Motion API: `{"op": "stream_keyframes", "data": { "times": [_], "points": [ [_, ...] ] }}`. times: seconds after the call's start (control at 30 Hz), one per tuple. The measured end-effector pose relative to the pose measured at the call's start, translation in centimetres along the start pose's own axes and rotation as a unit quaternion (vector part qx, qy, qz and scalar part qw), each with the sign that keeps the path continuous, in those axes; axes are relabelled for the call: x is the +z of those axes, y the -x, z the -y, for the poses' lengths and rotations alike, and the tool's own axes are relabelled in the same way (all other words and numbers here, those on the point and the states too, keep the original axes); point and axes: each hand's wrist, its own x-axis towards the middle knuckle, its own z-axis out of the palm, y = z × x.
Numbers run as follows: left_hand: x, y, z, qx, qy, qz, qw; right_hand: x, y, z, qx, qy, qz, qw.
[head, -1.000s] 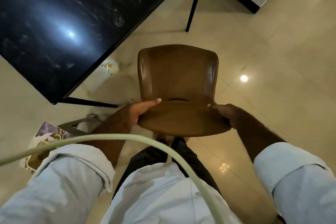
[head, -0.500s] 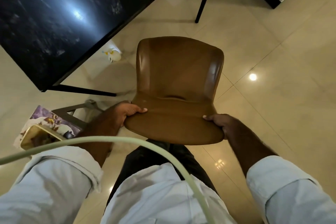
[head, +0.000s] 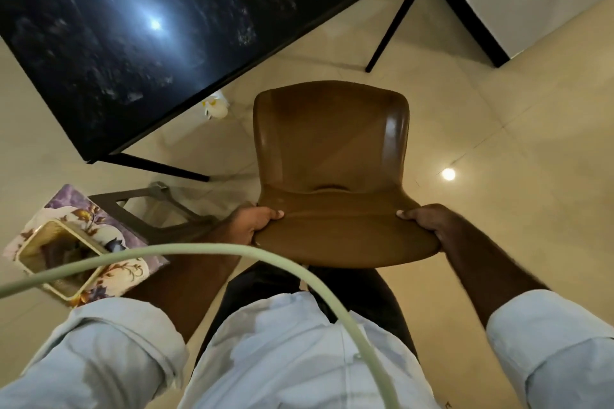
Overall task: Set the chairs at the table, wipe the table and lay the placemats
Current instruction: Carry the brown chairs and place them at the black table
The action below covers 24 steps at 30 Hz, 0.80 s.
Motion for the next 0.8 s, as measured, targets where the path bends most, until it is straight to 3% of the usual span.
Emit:
{"op": "stream_keyframes", "data": {
  "times": [0.5, 0.8],
  "points": [
    [7.2, -0.3, -6.0, -0.017, 0.231, -0.082, 0.969, -10.2, -6.5, 19.4, -0.095, 0.210, 0.004, 0.973],
    [11.1, -1.6, -10.9, -0.057, 0.297, -0.104, 0.948, -12.9, -10.2, 27.4, -0.111, 0.292, 0.033, 0.949]
  ]
}}
